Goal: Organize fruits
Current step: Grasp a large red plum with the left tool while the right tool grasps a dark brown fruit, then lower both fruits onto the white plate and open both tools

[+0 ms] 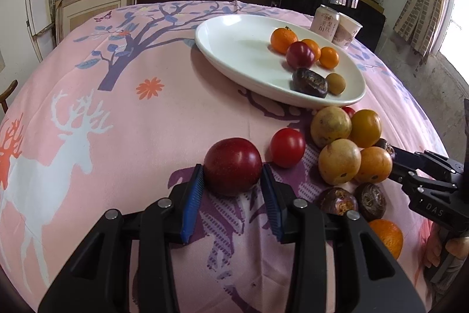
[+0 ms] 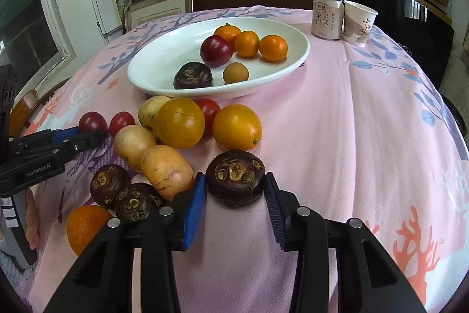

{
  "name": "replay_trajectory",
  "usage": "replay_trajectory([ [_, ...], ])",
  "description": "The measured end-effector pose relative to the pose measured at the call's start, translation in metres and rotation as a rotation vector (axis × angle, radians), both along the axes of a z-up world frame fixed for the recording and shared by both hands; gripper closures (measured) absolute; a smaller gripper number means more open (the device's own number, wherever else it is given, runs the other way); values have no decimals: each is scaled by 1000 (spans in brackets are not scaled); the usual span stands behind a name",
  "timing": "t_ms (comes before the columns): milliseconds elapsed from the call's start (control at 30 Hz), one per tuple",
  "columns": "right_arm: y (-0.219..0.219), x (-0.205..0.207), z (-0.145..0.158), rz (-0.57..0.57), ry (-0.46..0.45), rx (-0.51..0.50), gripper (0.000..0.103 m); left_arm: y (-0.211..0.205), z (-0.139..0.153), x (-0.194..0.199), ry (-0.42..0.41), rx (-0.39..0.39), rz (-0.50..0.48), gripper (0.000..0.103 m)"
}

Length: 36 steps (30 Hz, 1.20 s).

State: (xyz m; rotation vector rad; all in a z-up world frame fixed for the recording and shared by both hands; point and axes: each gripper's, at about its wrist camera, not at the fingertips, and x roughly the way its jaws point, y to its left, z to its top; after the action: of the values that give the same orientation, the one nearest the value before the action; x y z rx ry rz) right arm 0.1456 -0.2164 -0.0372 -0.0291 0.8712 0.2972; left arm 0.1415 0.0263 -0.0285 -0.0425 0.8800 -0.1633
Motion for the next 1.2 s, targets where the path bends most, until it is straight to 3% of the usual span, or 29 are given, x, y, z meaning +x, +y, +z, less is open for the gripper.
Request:
replay_trajectory([
  [100,-4,1,0,-9,5,13,61,-4,1,1,-12,19,-4,64],
  [400,-5,0,-1,-17,4,20,61,1,2,7,-15,-30,-2,65],
  [500,-13,-4,3,-43,-10,51,61,1,16,-4,-74,-23,4,65],
  [633,-30,-13,22,-81,-75,122,62,4,45,-6,-139,-78,7,65],
  [833,-30,13,63,-91,-129,163,62,-10,76,36,-161,-95,2,65],
  [967,-13,50,74,-87,-143,145,61,-28,75,69,-152,-96,-3,65],
  [1033,-12,66,71,-104,-144,169,56,-33,66,81,-133,-91,2,63],
  [1067,-15,73,66,-127,-157,202,35,-35,60,84,-122,-79,2,51],
  [1100,-20,74,62,-157,-173,226,28,-37,54,86,-113,-59,-4,38],
  [1200,-31,75,57,-158,-152,246,28,-38,49,87,-120,-12,-2,35],
])
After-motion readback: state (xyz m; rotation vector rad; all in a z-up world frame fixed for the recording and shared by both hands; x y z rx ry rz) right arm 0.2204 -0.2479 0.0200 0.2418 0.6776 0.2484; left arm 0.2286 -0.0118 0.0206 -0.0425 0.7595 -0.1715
